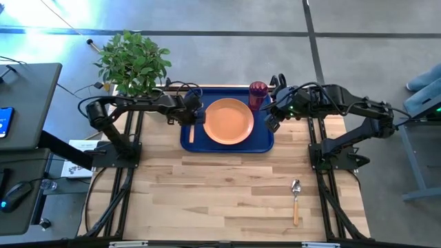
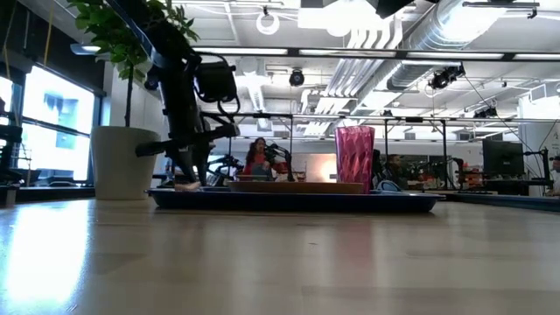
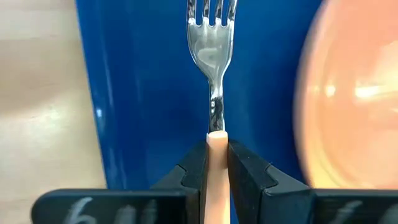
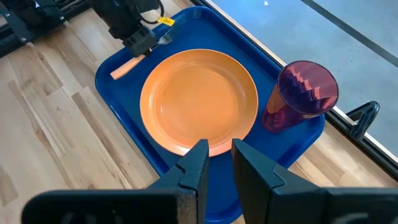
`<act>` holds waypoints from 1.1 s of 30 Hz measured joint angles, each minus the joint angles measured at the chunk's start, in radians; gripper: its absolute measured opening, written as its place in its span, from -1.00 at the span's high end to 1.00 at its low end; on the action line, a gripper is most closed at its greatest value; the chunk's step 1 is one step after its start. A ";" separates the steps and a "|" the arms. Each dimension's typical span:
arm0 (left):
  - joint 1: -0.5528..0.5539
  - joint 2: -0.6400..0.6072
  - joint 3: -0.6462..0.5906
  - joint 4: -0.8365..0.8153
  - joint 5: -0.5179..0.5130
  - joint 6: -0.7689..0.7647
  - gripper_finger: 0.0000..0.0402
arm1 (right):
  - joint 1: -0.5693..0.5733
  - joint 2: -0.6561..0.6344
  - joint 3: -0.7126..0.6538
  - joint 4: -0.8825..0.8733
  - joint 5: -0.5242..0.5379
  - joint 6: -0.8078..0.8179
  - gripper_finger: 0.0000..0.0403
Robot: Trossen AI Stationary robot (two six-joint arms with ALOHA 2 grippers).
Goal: Pick and place plate/cup/fork/spoon on tray
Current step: Put the fork on the tray to the left of the plate
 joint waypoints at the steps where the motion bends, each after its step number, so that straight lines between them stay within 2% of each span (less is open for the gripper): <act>1: 0.002 0.006 0.000 -0.002 0.003 0.000 0.81 | 0.000 0.000 0.000 0.000 0.000 0.000 0.69; 10: 0.021 0.037 0.000 0.005 0.056 0.027 0.81 | 0.000 0.000 0.000 0.000 -0.004 0.000 0.69; 33: 0.026 0.044 0.000 -0.027 0.075 0.035 0.68 | 0.000 0.000 0.000 0.000 -0.009 0.046 0.69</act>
